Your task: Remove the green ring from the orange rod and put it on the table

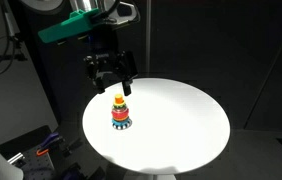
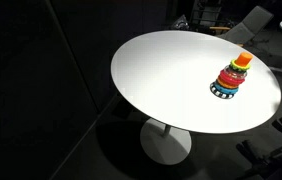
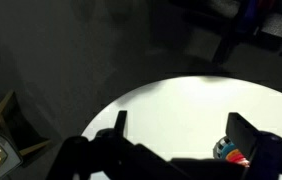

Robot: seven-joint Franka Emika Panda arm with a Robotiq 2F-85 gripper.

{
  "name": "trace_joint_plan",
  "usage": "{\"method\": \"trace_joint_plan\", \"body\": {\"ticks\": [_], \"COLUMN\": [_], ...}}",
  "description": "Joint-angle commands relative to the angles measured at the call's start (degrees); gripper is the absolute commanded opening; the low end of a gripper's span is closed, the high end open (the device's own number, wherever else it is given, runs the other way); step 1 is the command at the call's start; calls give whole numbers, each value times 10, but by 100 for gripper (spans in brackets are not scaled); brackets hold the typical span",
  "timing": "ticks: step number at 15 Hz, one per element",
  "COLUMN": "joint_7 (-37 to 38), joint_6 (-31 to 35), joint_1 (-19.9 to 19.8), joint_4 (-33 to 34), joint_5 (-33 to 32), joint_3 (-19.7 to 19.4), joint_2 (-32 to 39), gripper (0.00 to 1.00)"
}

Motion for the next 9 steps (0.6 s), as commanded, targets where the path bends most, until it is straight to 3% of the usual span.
{"method": "trace_joint_plan", "body": {"ticks": [1, 9], "joint_7": [-1, 12], "joint_6": [-1, 2], "joint_1": [-1, 2], "joint_4": [1, 17], "joint_5": [1, 2], "joint_3": [1, 6], "joint_2": [0, 25], "gripper": [100, 100]}}
